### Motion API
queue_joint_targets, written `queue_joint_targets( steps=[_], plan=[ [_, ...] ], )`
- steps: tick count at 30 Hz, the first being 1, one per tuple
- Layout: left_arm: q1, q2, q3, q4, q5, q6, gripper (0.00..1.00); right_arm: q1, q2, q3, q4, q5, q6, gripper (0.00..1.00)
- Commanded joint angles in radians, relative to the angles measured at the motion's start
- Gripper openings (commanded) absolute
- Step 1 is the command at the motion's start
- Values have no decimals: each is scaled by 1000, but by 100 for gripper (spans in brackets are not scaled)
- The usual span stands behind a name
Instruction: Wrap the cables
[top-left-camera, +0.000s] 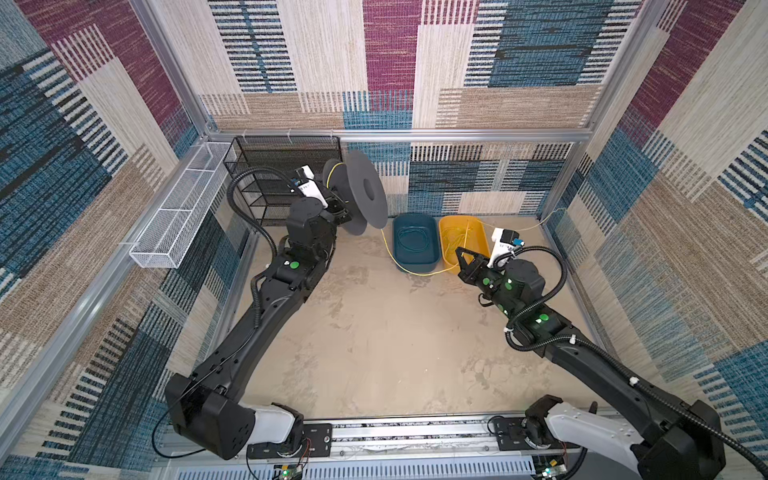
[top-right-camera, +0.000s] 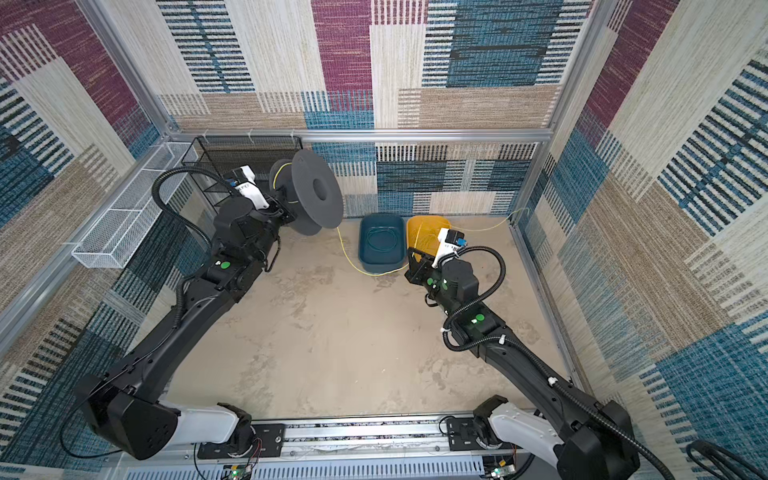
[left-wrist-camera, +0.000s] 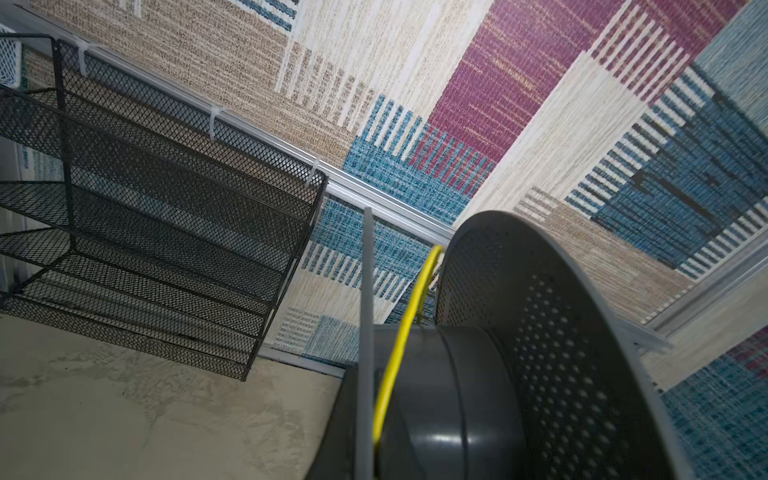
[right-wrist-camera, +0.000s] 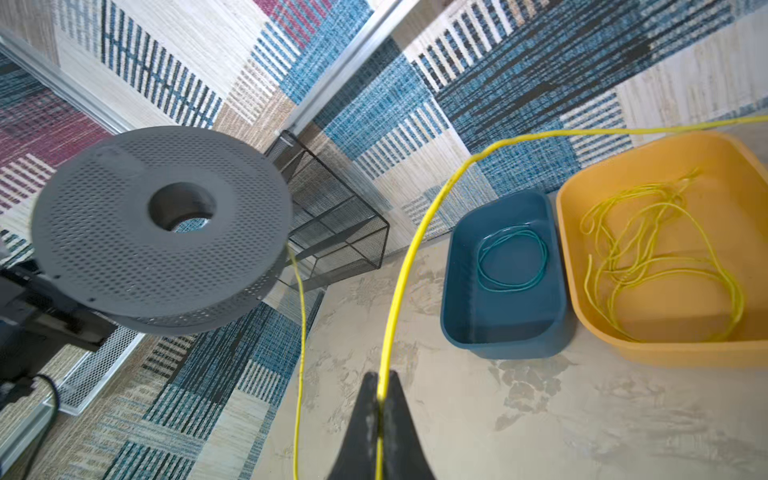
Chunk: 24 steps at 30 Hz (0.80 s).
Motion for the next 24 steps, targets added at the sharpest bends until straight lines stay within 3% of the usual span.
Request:
queue_joint_targets(
  steps=[1,13,24],
  plan=[
    [-20,40,38,87,-158,132,0,51,-14,45,-20,15,-48,0],
    [-76,174,43,66,-259,332,0,137,-2,221,-54,-29,-101,0],
    [-127,141,-137,52,-244,441,0,137,137,436,-84,5,-204,0]
  ],
)
